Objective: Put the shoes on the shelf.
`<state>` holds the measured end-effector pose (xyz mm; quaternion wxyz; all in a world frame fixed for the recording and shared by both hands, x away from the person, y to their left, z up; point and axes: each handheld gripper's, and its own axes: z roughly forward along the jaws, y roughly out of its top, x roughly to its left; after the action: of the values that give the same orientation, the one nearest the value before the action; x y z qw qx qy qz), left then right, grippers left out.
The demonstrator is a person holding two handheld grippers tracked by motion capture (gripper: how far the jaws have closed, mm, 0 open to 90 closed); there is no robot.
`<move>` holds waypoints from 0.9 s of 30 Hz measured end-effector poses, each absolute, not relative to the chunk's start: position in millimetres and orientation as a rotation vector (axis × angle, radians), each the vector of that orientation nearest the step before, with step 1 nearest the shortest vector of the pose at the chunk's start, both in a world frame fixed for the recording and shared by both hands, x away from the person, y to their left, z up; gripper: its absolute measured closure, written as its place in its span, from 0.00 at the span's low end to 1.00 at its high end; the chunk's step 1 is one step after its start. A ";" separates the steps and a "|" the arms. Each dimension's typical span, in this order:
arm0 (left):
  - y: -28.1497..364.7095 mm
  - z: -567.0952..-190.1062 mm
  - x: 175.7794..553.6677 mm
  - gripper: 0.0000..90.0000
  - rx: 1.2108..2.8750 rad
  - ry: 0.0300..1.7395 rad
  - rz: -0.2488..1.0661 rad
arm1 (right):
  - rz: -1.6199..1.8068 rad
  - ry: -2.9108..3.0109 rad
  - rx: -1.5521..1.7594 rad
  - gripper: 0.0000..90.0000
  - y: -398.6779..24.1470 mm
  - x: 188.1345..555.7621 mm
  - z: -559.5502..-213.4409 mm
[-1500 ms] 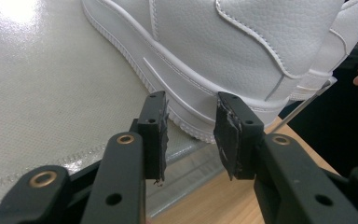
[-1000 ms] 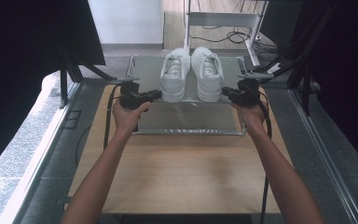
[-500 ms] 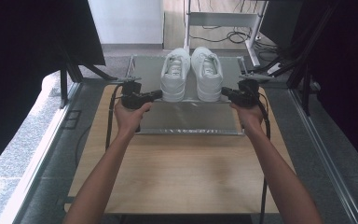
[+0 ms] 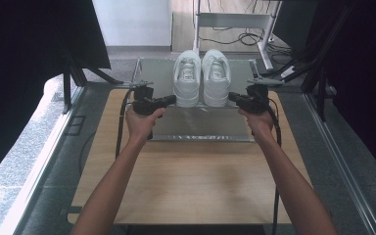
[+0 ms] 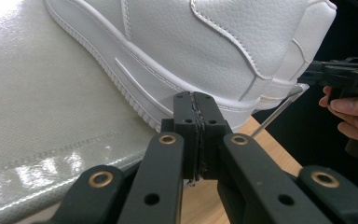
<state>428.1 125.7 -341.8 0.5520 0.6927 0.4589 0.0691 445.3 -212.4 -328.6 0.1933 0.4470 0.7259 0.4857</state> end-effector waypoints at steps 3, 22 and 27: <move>119.6 -340.8 428.1 0.98 1.647 1.086 0.167 | 1.374 2.057 1.232 1.00 -207.5 445.0 -327.9; 128.1 -348.5 424.8 0.58 1.621 1.087 0.236 | 1.414 2.022 1.250 0.74 -217.2 445.6 -331.1; 134.7 -347.0 413.0 0.49 1.610 1.066 0.269 | 1.435 1.986 1.211 0.64 -219.7 433.8 -329.8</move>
<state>413.0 134.7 -347.0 0.5614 0.6834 0.4525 0.1143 433.8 -219.7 -329.8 0.2026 0.4339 0.7116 0.5141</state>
